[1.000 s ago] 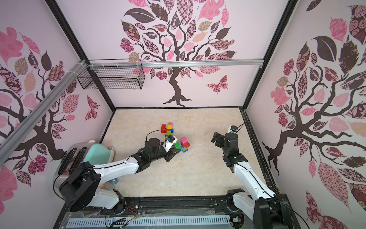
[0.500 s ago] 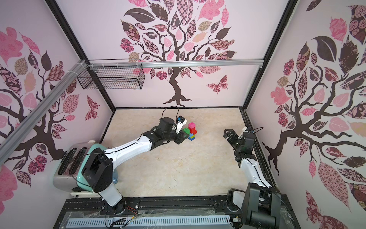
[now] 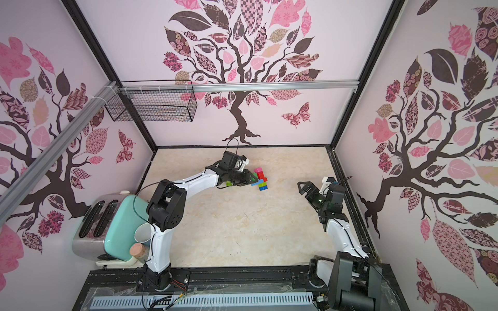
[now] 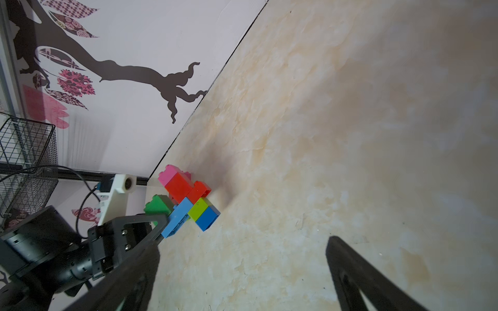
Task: Assemble the number 4 with lego
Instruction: Place the lego brick at the center of the board.
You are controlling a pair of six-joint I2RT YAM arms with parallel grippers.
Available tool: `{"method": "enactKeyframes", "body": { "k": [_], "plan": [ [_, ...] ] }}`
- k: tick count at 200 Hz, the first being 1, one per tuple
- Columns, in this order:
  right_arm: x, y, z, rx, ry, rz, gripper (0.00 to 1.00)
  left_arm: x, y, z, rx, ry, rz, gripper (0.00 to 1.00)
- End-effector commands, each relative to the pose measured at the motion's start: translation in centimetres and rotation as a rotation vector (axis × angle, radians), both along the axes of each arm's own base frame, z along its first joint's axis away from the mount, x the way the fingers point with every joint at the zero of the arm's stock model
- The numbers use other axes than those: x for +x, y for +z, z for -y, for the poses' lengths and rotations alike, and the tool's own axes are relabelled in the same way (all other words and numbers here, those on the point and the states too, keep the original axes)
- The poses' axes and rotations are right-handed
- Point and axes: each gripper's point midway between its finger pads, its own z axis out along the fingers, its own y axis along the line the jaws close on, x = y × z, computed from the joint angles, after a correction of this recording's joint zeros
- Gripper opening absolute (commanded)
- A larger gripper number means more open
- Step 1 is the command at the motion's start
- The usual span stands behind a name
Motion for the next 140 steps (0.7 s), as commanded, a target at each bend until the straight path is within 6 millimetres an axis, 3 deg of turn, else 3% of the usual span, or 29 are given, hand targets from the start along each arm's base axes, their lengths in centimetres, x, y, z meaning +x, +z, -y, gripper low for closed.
{"method": "enactKeyframes", "body": {
  "k": [1, 46, 140],
  "plan": [
    [0.3, 1.3, -1.3, 0.011, 0.078, 0.033, 1.0, 1.6, 2.5, 1.2, -0.171, 0.04, -0.09, 0.0],
    [0.4, 0.8, -2.4, 0.019, 0.125, 0.012, 1.0, 3.0, 0.2, 1.0, -0.241, 0.086, -0.22, 0.0],
    [0.3, 0.1, -2.4, 0.008, 0.129, -0.009, 0.99, 4.7, -3.3, 1.3, -0.258, 0.142, -0.316, 0.0]
  ]
}}
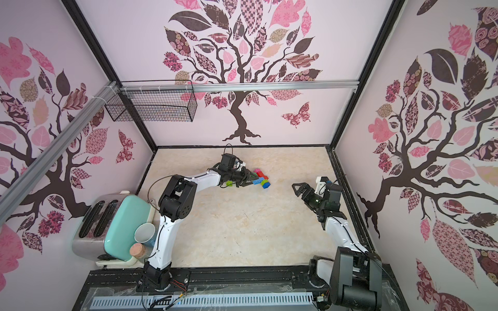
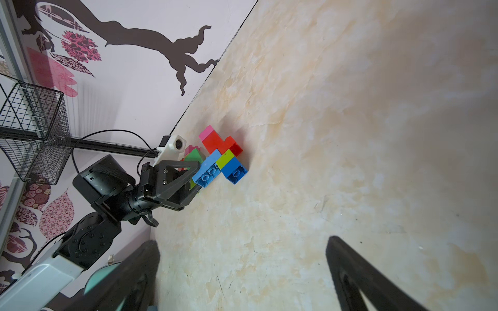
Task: Assemble the number 4 with lego
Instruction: Place the lego brick at the center of the board.
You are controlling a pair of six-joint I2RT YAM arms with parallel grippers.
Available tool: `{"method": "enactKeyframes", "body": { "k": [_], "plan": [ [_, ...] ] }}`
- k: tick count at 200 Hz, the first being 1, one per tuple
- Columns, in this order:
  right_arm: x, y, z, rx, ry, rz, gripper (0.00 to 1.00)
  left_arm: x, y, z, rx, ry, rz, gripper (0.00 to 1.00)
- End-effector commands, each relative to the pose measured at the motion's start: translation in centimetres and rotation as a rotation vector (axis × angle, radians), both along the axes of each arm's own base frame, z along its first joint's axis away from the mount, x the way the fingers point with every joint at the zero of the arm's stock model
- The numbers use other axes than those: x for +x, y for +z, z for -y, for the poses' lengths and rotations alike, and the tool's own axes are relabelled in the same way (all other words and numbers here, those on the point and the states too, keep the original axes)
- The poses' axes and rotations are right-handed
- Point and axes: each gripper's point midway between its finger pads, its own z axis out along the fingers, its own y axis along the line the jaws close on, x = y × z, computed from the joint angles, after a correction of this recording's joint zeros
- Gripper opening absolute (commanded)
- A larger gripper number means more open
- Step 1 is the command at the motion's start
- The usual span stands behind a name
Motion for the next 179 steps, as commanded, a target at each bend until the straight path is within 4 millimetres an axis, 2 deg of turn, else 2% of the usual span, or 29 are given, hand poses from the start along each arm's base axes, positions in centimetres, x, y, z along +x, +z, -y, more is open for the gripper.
{"method": "enactKeyframes", "body": {
  "k": [1, 34, 65, 106, 179],
  "plan": [
    [0.6, 0.9, -0.2, -0.016, 0.021, 0.017, 0.99, 1.2, 0.1, 0.4, -0.033, 0.017, -0.006, 0.0],
    [0.6, 0.9, -0.2, -0.017, 0.023, 0.016, 1.0, 1.4, -0.8, 0.3, -0.035, 0.026, -0.025, 0.0],
    [0.6, 0.9, -0.2, -0.019, 0.023, 0.014, 0.99, 1.5, -0.8, 0.4, -0.039, 0.028, -0.022, 0.24],
    [0.7, 0.9, -0.1, -0.028, 0.023, 0.012, 0.99, 1.9, -0.5, 0.2, -0.037, 0.043, -0.011, 0.42],
    [0.5, 0.9, 0.0, -0.041, 0.021, 0.007, 0.99, 2.5, -0.8, -0.3, -0.019, 0.065, 0.012, 0.51]
  ]
}}
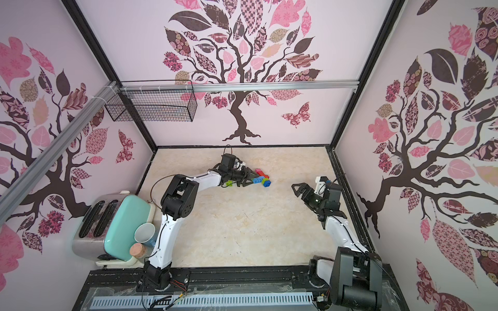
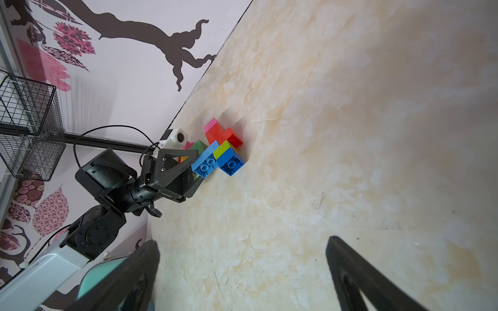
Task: Assemble the number 4 with lego
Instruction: Place the lego brick at the center of the board.
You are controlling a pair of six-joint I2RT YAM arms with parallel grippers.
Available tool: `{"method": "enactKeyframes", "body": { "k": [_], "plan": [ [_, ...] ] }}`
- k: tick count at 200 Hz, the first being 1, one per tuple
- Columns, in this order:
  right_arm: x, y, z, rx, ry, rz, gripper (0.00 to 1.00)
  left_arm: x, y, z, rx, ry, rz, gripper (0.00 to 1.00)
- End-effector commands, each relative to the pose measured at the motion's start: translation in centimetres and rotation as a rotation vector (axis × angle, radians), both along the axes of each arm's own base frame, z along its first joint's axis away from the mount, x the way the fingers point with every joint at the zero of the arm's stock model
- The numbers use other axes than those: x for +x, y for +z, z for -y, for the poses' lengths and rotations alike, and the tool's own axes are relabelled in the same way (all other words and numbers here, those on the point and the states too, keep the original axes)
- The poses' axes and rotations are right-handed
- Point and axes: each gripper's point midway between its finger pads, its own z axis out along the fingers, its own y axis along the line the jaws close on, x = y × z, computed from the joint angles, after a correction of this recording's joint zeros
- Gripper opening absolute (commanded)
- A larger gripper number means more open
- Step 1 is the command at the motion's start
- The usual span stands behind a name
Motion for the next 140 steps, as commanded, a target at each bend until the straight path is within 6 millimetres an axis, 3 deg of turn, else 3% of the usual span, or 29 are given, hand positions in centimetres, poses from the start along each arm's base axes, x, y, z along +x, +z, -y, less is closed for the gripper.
{"method": "enactKeyframes", "body": {
  "k": [1, 73, 140],
  "plan": [
    [0.6, 0.9, 0.1, -0.023, 0.007, 0.018, 0.99, 1.4, -0.5, -0.3, 0.01, 0.021, 0.04, 0.51],
    [0.5, 0.9, 0.1, -0.029, 0.01, 0.014, 1.0, 2.8, -0.8, -0.7, 0.098, 0.0, 0.135, 0.53],
    [0.2, 0.9, 0.4, -0.047, -0.003, 0.006, 0.99, 3.6, -3.1, -1.8, 0.247, -0.004, 0.146, 0.55]
  ]
}}
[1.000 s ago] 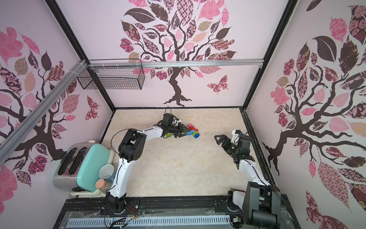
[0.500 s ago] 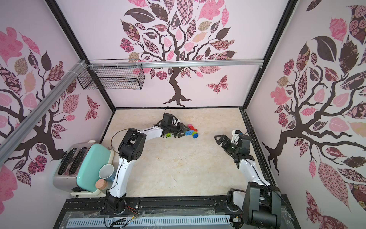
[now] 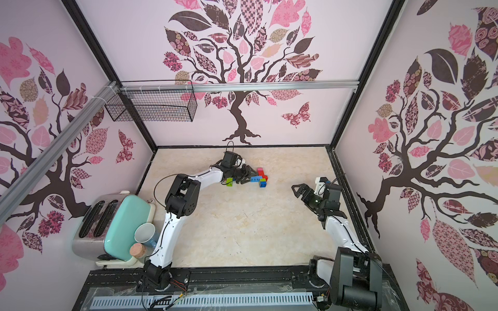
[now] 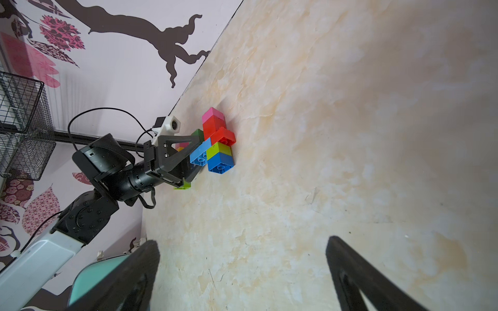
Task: Assemble the number 4 with lego
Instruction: Place the lego brick at the center of the board, then reset both arms
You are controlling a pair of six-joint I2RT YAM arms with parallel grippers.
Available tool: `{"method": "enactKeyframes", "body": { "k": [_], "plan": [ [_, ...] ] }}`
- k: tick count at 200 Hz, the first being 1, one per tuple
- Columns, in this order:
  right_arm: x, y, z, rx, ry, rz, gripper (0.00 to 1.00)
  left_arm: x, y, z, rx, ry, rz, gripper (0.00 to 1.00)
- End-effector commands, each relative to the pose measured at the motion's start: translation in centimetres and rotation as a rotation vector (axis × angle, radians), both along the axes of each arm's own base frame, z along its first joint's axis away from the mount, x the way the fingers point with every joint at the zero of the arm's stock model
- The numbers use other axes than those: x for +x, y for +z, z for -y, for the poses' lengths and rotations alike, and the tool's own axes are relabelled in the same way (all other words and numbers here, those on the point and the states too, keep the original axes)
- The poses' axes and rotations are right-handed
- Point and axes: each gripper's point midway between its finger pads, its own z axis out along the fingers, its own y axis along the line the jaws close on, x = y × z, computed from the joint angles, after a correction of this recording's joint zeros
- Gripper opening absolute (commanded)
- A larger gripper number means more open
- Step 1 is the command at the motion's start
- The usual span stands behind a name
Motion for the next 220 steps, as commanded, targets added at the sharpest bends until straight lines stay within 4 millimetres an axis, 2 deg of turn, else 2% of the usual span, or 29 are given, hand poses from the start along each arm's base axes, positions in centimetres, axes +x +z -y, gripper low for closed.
{"method": "enactKeyframes", "body": {
  "k": [1, 6, 26, 36, 57, 70, 73, 79, 96, 99, 116, 135, 159, 173, 191, 220],
  "plan": [
    [0.6, 1.6, 0.2, -0.029, 0.0, 0.033, 0.99, 0.8, -0.8, -0.7, 0.07, -0.003, 0.03, 0.55],
    [0.6, 1.5, 0.3, -0.032, -0.003, 0.031, 0.99, 1.2, 0.0, -0.6, 0.07, -0.004, 0.053, 0.55],
    [0.6, 1.3, 0.7, -0.055, -0.023, 0.024, 0.99, 1.4, 0.1, -0.9, 0.105, -0.007, 0.071, 0.57],
    [0.6, 1.0, 1.2, -0.076, -0.045, 0.014, 0.99, 1.4, 0.6, -1.0, 0.118, -0.012, 0.083, 0.66],
    [0.6, 0.2, 3.4, -0.164, -0.151, -0.022, 0.99, 1.2, 2.4, -1.7, 0.172, -0.01, 0.141, 0.76],
    [0.7, 0.1, 5.3, -0.233, -0.242, -0.026, 1.0, 1.2, 5.0, -2.3, 0.208, 0.0, 0.213, 0.87],
    [0.7, 0.1, 5.7, -0.249, -0.266, -0.026, 0.99, 0.7, 4.6, -2.7, 0.228, -0.003, 0.208, 0.9],
    [0.8, 0.2, 6.6, -0.279, -0.308, -0.018, 1.0, 0.2, 5.4, -2.9, 0.251, -0.011, 0.233, 0.98],
    [1.2, 0.4, 9.2, -0.363, -0.442, 0.011, 0.99, -1.1, 8.1, -4.1, 0.328, -0.018, 0.316, 0.98],
    [1.2, 0.4, 9.6, -0.378, -0.465, 0.014, 0.99, -1.4, 9.1, -4.4, 0.339, -0.016, 0.34, 0.98],
    [1.4, -0.1, 11.9, -0.468, -0.591, 0.017, 1.0, -2.9, 12.3, -6.8, 0.442, 0.023, 0.456, 0.98],
    [2.1, -0.2, 13.3, -0.575, -0.687, 0.045, 0.99, -4.0, 15.5, -11.6, 0.613, 0.136, 0.59, 0.98],
    [3.3, -0.6, 13.3, -0.691, -0.731, 0.081, 0.99, -5.7, 18.5, -19.3, 0.864, 0.302, 0.725, 0.98],
    [4.1, -1.0, 12.8, -0.77, -0.692, 0.068, 0.99, -6.6, 19.4, -24.0, 0.97, 0.422, 0.756, 0.98],
    [4.4, -1.1, 12.1, -0.825, -0.657, 0.138, 1.0, -7.9, 18.6, -29.9, 1.087, 0.549, 0.732, 0.98],
    [4.4, -1.0, 9.3, -0.8, -0.522, 0.324, 1.0, -10.4, 14.8, -37.5, 1.226, 0.676, 0.624, 0.98]
  ]
}}
